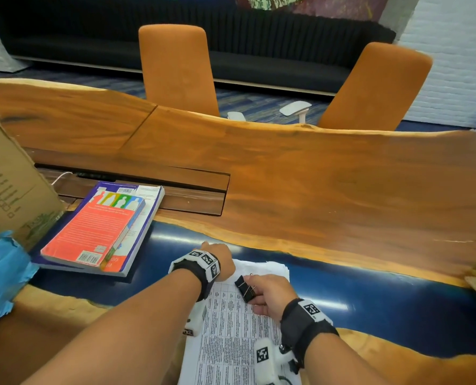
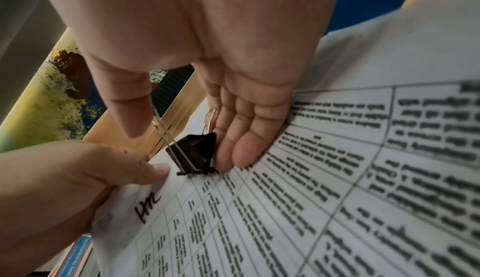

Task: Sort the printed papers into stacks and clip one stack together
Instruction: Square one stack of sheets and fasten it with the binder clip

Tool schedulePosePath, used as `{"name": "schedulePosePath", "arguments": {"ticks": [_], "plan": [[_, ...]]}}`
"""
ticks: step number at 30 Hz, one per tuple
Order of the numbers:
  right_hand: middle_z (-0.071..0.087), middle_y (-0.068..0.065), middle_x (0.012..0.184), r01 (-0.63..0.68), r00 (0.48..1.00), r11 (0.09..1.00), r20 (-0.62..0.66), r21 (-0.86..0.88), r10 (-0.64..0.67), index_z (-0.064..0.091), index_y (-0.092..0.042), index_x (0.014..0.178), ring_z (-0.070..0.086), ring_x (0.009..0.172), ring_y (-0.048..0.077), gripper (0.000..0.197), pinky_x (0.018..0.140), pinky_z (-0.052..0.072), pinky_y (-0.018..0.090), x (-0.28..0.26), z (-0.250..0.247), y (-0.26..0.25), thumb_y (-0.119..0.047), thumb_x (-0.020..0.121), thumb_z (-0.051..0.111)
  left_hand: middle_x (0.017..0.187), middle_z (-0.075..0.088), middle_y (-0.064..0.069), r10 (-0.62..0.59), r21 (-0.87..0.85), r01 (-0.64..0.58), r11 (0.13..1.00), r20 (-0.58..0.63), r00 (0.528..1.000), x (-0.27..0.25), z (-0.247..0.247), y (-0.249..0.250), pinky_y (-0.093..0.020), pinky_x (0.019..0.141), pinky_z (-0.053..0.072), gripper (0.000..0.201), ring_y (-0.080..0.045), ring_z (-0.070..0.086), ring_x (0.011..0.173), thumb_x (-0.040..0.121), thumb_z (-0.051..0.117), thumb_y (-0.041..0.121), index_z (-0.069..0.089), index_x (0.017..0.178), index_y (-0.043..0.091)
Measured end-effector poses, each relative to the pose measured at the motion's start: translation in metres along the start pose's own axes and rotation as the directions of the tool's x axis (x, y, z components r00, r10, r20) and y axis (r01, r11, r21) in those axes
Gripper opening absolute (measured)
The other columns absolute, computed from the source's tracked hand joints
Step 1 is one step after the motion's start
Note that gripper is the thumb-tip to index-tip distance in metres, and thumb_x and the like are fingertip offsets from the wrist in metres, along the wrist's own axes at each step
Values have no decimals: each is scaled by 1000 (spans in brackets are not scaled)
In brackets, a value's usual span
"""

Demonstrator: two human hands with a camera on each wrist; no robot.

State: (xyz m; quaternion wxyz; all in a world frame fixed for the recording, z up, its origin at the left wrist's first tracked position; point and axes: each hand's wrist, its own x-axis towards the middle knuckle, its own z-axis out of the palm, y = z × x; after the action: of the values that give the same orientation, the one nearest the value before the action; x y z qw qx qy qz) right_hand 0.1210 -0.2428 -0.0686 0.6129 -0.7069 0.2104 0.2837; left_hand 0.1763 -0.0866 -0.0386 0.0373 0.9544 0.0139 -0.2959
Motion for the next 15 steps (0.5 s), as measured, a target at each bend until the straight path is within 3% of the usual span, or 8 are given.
{"name": "schedulePosePath", "arguments": {"ticks": [2,4,6,8,10,12,15], "plan": [[71,14,93,21,1000,1000,7,5,-21,65,-7,96,68,72,23,47,62,52,32,-5,0,0,-40,67,80,108,65,-9,37,-46,-36,998,16,999,0,-2,-1,-36,86,53,25,-25,60,103,87,42,18,61,102,12],[72,9,95,105,994,992,-24,-69,-107,64,-11,94,66,74,19,32,67,52,33,-14,0,-1,-34,78,80,115,65,-7,75,-83,-76,994,-7,997,-3,-2,-4,-32,84,52,30,-22,62,99,90,47,20,62,115,12],[67,-2,99,257,951,909,-79,-329,-298,64,-17,101,63,83,14,24,73,51,31,-28,-3,-8,-32,85,75,122,62,-4,97,-109,-105,988,-74,993,-9,0,-9,-33,88,50,32,-21,60,105,94,50,26,59,123,17],[63,-9,108,341,873,658,-32,-672,-486,63,-23,111,56,100,13,25,84,45,30,-43,-6,-23,-38,92,64,125,60,-1,96,-162,-117,980,-128,987,-18,2,-15,-35,91,50,34,-24,57,112,95,50,32,55,127,24],[62,-11,110,373,799,408,65,-833,-598,64,-25,113,48,107,15,25,90,36,32,-55,-10,-39,-42,97,55,125,60,0,89,-208,-121,971,-154,984,-27,4,-18,-35,91,49,34,-27,56,115,95,49,33,54,128,28],[65,-11,101,409,736,250,156,-877,-659,65,-24,104,44,101,16,24,86,32,33,-58,-13,-51,-43,98,51,118,62,-1,92,-235,-133,963,-180,979,-34,4,-17,-34,86,49,29,-26,57,109,95,48,32,57,123,28],[62,-11,89,431,722,102,275,-897,-635,62,-25,92,41,92,15,25,84,31,33,-56,-10,-59,-44,99,49,100,63,-3,101,-264,-155,952,-207,973,-42,2,-16,-31,73,49,20,-24,60,94,92,45,30,61,103,25]]}}
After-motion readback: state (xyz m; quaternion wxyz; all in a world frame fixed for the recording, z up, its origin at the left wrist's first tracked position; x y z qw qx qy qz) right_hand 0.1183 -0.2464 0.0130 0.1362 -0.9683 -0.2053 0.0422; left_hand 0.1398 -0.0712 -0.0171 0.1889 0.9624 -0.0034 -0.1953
